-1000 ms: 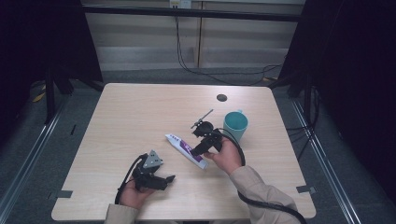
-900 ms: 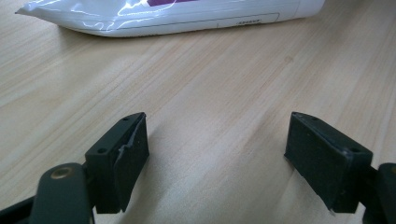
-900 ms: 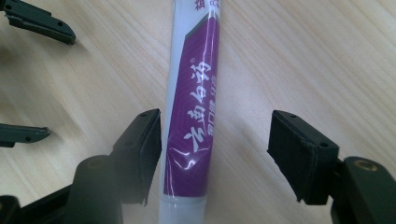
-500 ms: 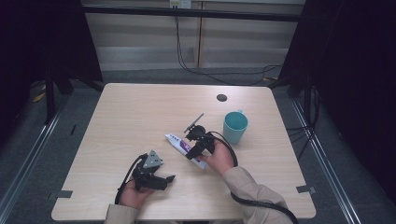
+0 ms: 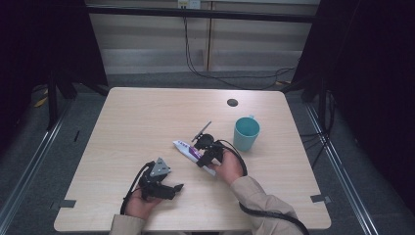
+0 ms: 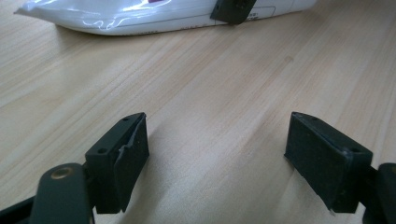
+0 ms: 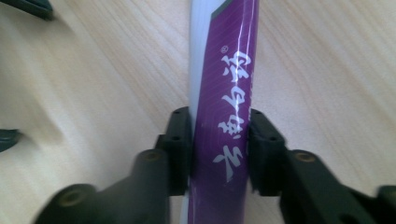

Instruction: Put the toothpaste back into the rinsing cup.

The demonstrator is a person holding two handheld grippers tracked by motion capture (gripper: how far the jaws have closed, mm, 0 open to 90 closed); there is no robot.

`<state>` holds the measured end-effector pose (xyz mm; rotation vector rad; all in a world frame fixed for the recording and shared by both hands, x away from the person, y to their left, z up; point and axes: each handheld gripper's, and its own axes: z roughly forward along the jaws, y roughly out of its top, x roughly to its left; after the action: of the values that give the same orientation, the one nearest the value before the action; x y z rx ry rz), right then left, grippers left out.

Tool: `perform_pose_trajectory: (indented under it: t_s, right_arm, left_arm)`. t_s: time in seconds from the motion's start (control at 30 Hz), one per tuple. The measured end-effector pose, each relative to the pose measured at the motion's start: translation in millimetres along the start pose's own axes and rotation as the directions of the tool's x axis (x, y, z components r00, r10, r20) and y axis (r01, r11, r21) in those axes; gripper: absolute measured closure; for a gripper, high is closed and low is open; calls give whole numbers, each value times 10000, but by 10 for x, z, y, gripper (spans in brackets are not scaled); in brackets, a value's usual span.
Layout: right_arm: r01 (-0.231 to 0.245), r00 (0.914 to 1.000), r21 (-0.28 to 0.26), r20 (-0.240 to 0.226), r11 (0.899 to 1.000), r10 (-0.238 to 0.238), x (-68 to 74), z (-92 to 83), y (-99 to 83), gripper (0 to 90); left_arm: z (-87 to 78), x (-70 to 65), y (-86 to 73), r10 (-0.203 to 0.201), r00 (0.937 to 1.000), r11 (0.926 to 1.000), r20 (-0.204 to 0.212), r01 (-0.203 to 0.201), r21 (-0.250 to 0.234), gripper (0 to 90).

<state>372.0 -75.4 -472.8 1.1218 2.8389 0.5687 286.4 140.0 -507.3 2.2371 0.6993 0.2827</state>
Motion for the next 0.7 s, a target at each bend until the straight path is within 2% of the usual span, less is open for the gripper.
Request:
perform_pose_trajectory:
  t_s: [0.17,0.23,0.33,0.37,0.53,0.57,0.7]
  right_arm:
    - [424,9991,203,-63,9989,-422,2,-61,-32,740]
    - [553,9984,156,67,9983,-554,-12,-112,-62,742]
    - [389,9992,71,-3,9992,-388,-53,-196,-133,741]
    - [536,9986,82,14,9985,-537,-70,-203,-164,740]
    - [470,9989,171,-51,9987,-469,-99,-189,-268,736]
    - [465,9989,40,-101,9989,-464,-110,-169,-297,734]
    - [334,9993,-23,-195,9994,-334,-119,-153,-294,723]
  left_arm:
    - [-3,3,1,52,10000,10000,-68,-52,25,210]
    - [-1,3,1,42,10000,10000,-37,-41,8,210]
    - [0,2,1,28,10000,10000,-10,-28,-3,210]
    - [-2,5,2,78,10000,10000,-60,-78,3,210]
    - [-2,4,2,68,10000,10000,-64,-68,0,210]
    - [1,-1,0,-25,10000,10000,15,25,-11,210]
    - [-2,4,2,68,10000,10000,-65,-68,-1,210]
